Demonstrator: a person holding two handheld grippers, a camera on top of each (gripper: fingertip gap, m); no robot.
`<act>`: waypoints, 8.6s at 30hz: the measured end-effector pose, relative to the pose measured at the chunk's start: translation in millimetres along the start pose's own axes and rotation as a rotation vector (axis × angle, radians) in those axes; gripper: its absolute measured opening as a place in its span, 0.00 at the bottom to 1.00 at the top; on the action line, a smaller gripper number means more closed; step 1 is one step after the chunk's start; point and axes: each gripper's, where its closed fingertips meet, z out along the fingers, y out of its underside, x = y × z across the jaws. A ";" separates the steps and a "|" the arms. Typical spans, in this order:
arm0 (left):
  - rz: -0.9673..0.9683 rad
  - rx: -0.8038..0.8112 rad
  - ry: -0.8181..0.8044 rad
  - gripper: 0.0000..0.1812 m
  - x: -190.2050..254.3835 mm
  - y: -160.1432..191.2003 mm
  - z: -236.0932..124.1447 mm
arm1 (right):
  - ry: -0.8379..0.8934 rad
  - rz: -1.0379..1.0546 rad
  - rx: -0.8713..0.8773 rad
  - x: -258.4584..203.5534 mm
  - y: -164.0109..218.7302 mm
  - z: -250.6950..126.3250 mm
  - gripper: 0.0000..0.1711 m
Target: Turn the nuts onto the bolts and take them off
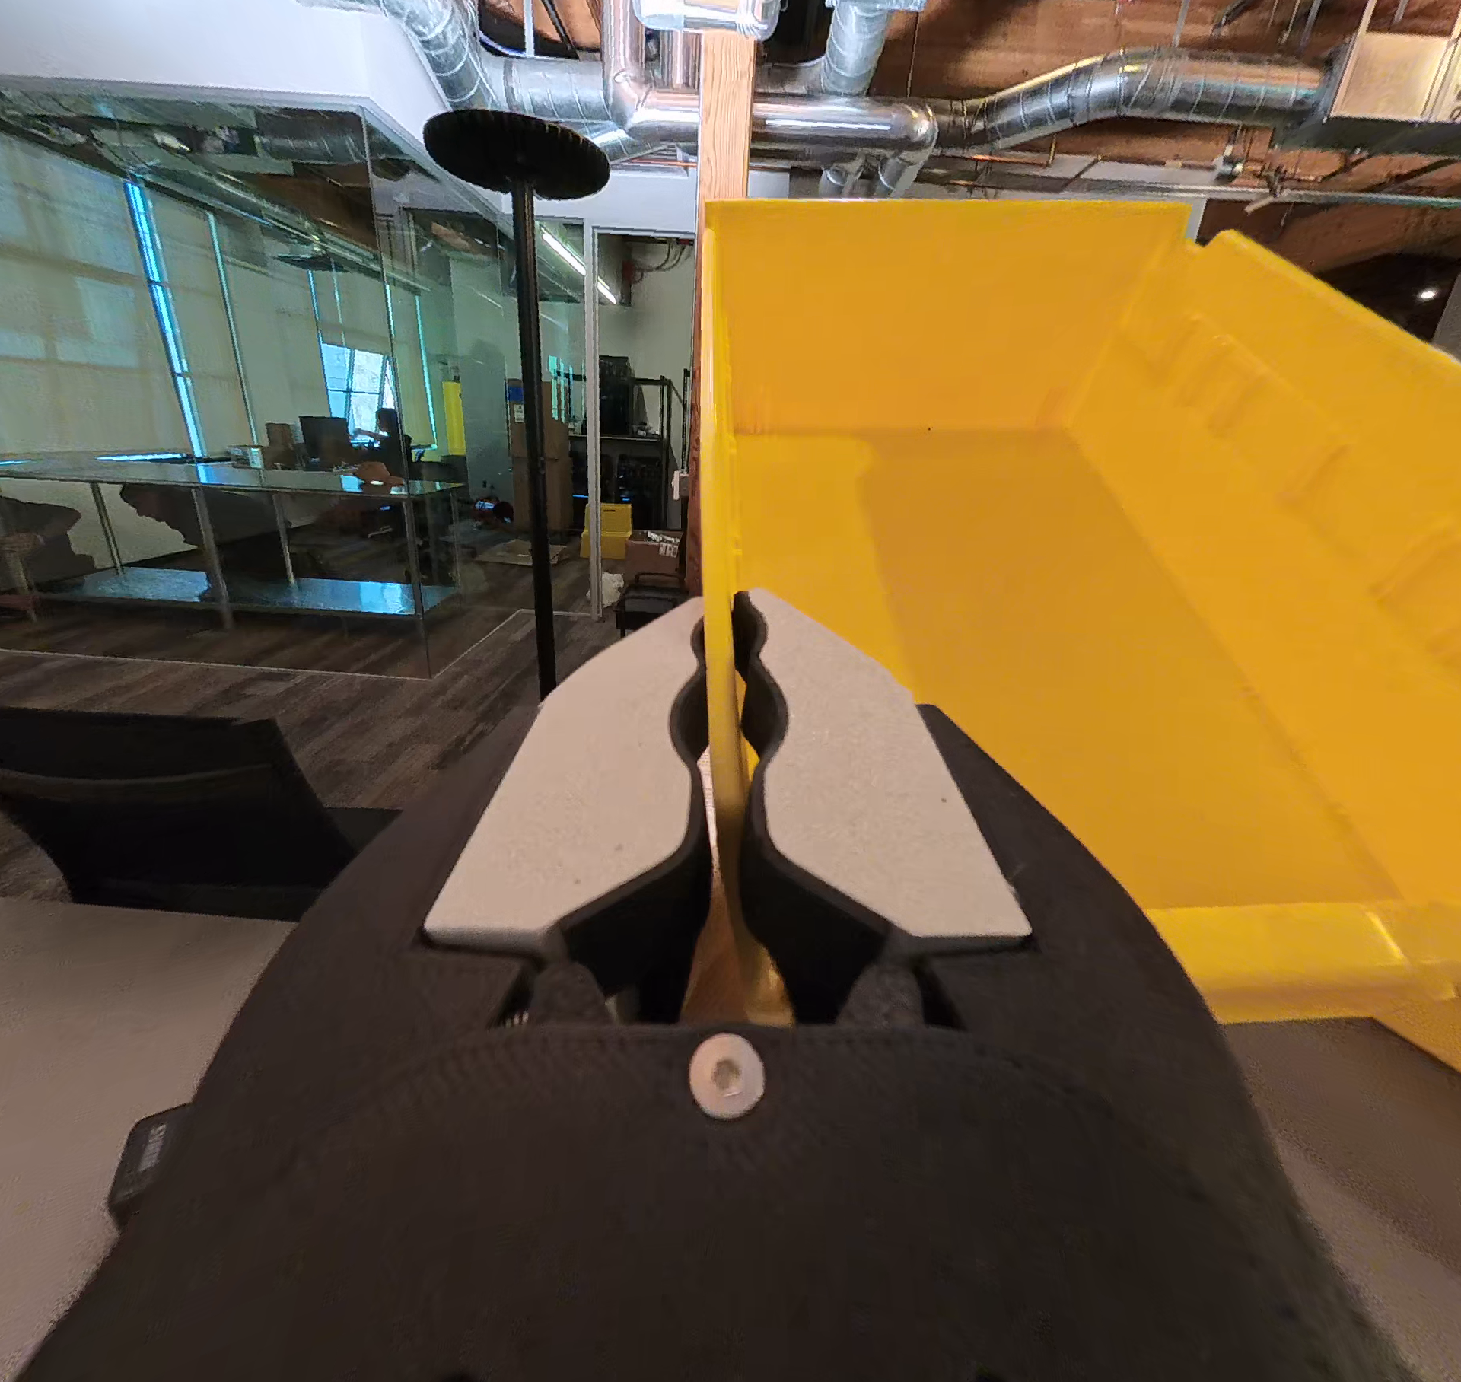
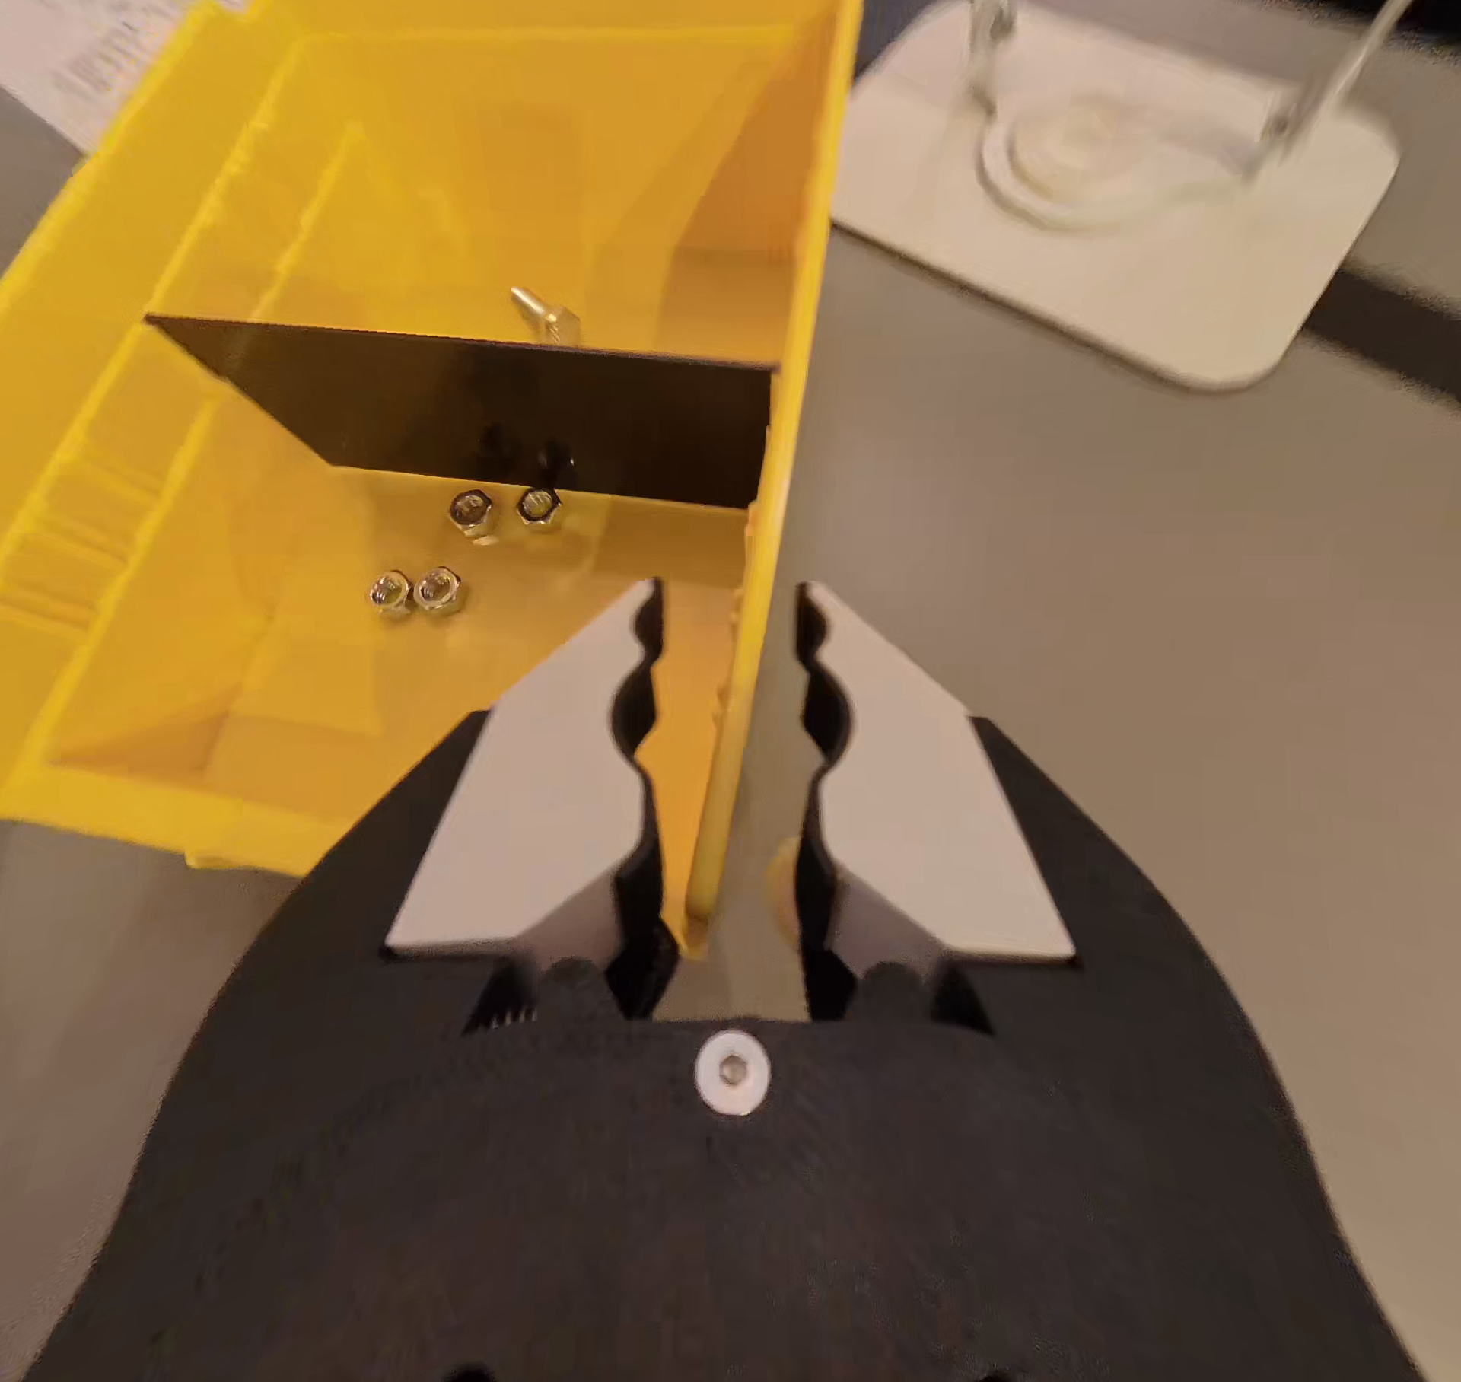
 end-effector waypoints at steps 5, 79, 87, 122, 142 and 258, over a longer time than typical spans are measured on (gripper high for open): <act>-0.019 0.017 0.018 0.01 1.5 -3.3 1.5 | 0.144 -0.703 0.131 -40.6 -36.6 -60.0 0.30; -0.076 -0.459 0.742 0.10 620.6 112.3 70.7 | 0.013 0.424 0.863 213.2 5.4 -220.2 0.42; -0.067 -0.358 0.766 0.20 689.9 126.1 85.9 | -0.105 0.539 0.825 316.1 27.2 -202.2 0.39; 0.220 0.315 0.229 0.00 371.4 -76.4 178.7 | 0.810 -1.068 0.812 52.9 -263.3 -183.3 0.00; -0.155 0.384 0.520 0.00 296.4 -72.1 180.5 | 0.123 -1.171 0.826 -96.4 -337.4 -67.7 0.06; 0.066 0.193 0.201 0.45 371.1 -28.3 204.7 | 0.718 -0.865 0.894 27.4 -276.2 -84.4 0.44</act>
